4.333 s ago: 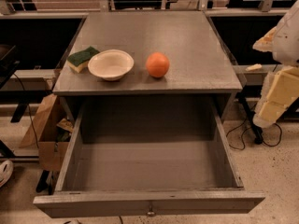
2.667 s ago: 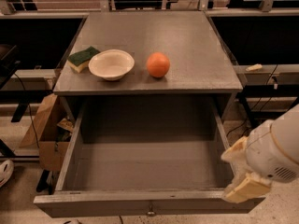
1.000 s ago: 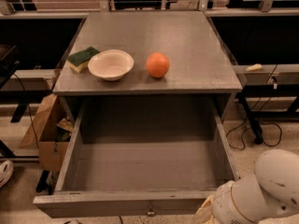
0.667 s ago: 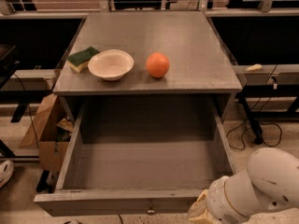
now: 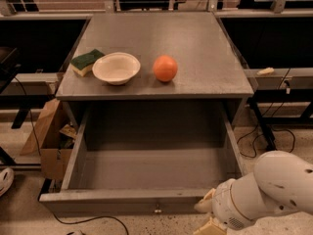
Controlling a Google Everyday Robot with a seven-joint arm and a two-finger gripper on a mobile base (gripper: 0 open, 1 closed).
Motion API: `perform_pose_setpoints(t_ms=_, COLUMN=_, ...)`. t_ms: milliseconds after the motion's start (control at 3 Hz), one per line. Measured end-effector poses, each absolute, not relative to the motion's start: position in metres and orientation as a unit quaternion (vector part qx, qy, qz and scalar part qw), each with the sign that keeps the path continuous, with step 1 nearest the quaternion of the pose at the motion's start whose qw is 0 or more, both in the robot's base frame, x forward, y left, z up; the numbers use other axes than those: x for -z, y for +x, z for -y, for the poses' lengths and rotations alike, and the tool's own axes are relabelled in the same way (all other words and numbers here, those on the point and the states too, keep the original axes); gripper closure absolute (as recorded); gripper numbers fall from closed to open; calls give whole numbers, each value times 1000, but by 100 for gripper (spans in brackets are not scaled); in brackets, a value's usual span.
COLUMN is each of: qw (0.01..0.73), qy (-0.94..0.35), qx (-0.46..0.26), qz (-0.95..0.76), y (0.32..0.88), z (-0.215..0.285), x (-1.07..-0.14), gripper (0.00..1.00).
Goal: Close top drawer
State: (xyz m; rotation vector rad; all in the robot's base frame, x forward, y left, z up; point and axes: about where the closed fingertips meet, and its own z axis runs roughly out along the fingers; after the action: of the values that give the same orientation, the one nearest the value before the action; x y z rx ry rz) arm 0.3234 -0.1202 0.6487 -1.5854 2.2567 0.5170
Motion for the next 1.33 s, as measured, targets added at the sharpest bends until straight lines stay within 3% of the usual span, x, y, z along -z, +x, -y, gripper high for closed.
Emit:
perform_pose_setpoints(t_ms=333, qw=183, qy=-553, qx=-175, qz=-793, y=344, z=112, x=-650, gripper=0)
perform_pose_setpoints(t_ms=1000, qw=191, qy=-552, qx=-174, qz=-793, y=356, z=103, x=-650, gripper=0)
perform_pose_setpoints(t_ms=1333, qw=200, qy=-548, qx=-167, qz=-795, y=374, z=102, x=-648, gripper=19)
